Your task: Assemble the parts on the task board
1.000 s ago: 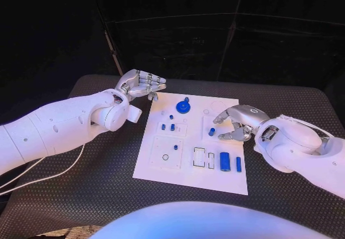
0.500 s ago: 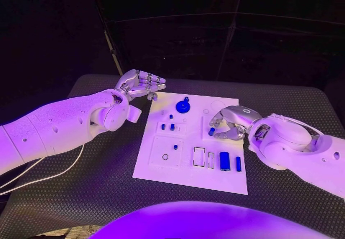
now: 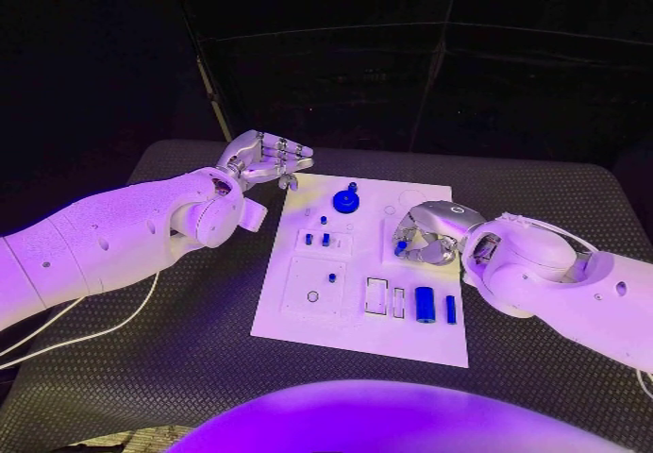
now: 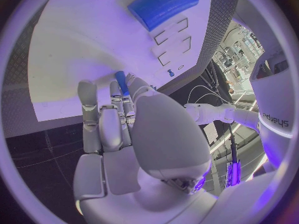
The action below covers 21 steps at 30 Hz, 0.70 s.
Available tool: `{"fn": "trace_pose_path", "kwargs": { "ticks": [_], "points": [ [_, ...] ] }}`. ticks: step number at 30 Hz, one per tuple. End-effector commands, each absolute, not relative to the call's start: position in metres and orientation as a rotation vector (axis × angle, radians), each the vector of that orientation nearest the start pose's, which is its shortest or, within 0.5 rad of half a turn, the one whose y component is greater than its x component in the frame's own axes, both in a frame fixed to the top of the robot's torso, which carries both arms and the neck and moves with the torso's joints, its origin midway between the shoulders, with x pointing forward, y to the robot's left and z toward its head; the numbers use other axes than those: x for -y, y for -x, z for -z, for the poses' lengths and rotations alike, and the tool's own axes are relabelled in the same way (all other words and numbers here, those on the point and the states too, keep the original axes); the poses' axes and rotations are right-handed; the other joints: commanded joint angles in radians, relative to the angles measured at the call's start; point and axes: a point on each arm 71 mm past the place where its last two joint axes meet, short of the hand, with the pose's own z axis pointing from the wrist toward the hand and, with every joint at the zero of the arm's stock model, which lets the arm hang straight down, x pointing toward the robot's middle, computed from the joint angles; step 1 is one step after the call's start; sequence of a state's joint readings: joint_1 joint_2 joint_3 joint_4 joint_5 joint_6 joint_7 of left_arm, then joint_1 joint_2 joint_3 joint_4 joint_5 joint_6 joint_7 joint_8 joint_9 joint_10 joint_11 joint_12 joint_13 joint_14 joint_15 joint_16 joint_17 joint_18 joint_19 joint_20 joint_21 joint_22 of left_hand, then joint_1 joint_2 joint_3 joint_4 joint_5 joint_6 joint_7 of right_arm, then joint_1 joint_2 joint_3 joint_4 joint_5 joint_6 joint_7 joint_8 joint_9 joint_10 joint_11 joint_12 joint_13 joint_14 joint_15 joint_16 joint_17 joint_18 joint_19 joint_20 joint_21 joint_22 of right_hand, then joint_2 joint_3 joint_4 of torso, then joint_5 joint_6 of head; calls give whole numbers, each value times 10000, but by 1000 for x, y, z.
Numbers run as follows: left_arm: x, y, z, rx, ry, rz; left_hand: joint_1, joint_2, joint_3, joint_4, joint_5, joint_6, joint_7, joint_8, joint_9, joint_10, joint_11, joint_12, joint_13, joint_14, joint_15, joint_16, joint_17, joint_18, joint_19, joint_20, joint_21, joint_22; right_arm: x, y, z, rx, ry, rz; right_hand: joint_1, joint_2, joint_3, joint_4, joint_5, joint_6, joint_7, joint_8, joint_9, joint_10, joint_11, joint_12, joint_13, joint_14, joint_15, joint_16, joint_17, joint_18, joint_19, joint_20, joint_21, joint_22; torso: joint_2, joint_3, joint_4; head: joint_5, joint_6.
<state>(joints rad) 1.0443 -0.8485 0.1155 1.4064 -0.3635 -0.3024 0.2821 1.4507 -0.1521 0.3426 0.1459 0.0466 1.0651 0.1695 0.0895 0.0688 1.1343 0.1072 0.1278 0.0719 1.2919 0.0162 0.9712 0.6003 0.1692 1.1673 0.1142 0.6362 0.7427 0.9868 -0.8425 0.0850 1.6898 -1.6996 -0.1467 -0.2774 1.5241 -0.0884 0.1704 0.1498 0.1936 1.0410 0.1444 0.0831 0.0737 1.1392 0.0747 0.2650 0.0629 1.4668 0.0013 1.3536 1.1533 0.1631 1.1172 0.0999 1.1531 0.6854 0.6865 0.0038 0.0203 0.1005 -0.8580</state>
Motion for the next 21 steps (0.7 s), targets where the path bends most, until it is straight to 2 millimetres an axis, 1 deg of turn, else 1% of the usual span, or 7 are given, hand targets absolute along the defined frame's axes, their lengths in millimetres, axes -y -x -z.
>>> {"fn": "trace_pose_path", "kwargs": {
  "ticks": [1,9,11,15,21],
  "points": [
    [-246,-499,208,-15036,9218,13326,104,4,19,-56,15,0,55,-60,-13,-79,-18,55,-10,-32,3,-43,-12,130,78,25,-45,-16,156,-428,229,-18424,3258,-5827,152,67,192,-5,-122,227,-10,78,17,226,-32,-118,14,363,-108,67,53,-83,92,-2,69,60,1,4,-5,17,-18],
    [-246,-499,208,-15047,9221,13324,100,19,27,-52,15,11,49,-54,-10,-74,-21,63,-10,-33,3,-42,-17,131,79,26,-56,-23,156,-430,229,-18300,3253,-5630,460,337,868,-131,-664,635,-57,152,14,646,-111,-359,33,386,-169,165,198,-109,152,-68,206,244,-3,4,-1,-6,-45],
    [-246,-499,208,-15049,9222,13321,100,19,27,-52,15,11,49,-54,-10,-74,-21,63,-10,-33,3,-42,-17,131,79,26,-56,-23,155,-431,229,-18159,3256,-5636,459,372,992,-147,-709,746,-80,185,22,754,-132,-393,44,394,-183,189,232,-115,168,-77,241,291,0,5,6,-28,-54],
    [-247,-499,208,-15048,9225,13312,100,19,27,-52,15,11,49,-54,-10,-74,-21,63,-10,-33,3,-42,-17,131,79,26,-56,-23,153,-430,225,-17740,3197,-5747,380,451,1332,-185,-764,961,-135,230,28,1026,-185,-527,69,399,-228,222,269,-123,187,-123,313,371,-10,2,6,-31,-57],
    [-248,-499,208,-15049,9236,13286,100,19,27,-52,15,11,49,-54,-10,-74,-21,63,-10,-33,3,-42,-17,131,79,26,-56,-23,153,-423,217,-17312,2921,-6142,341,446,1570,-250,-837,1002,-133,211,16,1117,-194,-656,72,403,-233,246,300,-130,192,-134,353,416,-19,7,-13,-11,-50]
  ]
}}
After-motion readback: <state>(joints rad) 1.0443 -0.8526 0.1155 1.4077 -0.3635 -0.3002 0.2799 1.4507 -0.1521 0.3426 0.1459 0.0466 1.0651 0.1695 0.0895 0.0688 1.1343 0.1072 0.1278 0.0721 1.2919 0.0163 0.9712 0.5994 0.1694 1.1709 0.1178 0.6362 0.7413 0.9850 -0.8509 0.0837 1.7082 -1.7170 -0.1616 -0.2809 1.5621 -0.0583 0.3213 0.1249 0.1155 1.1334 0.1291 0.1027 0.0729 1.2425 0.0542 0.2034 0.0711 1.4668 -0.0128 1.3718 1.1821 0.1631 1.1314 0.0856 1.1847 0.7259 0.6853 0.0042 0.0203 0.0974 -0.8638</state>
